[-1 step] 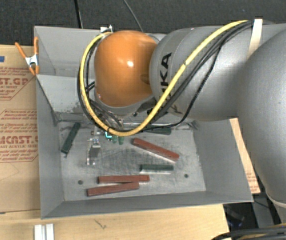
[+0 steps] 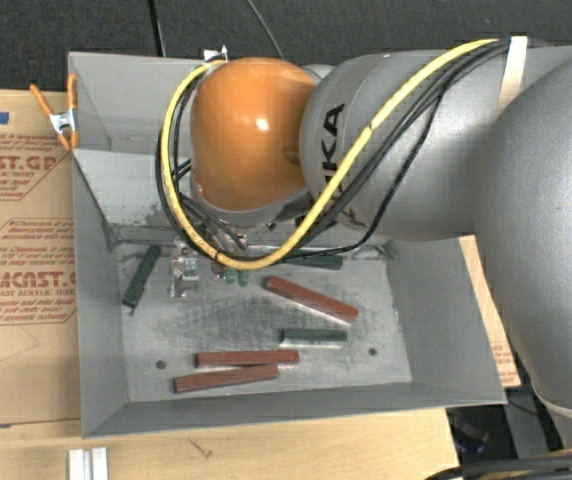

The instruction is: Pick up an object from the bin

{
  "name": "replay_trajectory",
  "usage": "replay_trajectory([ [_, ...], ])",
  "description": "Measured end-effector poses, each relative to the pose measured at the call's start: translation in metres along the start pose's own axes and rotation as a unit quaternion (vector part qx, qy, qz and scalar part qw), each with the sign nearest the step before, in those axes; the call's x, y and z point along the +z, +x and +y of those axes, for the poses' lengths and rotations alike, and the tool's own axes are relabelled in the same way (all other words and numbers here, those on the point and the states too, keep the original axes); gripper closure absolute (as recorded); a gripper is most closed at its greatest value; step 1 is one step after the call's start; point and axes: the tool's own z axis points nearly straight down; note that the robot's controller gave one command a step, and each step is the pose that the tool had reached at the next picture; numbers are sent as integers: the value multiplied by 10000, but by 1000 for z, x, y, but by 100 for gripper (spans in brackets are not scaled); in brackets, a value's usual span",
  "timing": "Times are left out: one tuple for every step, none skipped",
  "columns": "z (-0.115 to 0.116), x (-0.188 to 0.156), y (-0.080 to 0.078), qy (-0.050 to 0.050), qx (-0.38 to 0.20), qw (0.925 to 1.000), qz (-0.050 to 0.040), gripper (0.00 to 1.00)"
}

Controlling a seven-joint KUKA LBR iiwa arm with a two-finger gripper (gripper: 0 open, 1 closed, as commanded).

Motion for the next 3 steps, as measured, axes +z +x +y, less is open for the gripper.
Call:
replay_trajectory([
  [0,0,0,0,0,10000,0,100],
  [5,51,-1,-7,-122,9999,-19,100],
  [7,62,-10,-5,17,10000,-9,0],
])
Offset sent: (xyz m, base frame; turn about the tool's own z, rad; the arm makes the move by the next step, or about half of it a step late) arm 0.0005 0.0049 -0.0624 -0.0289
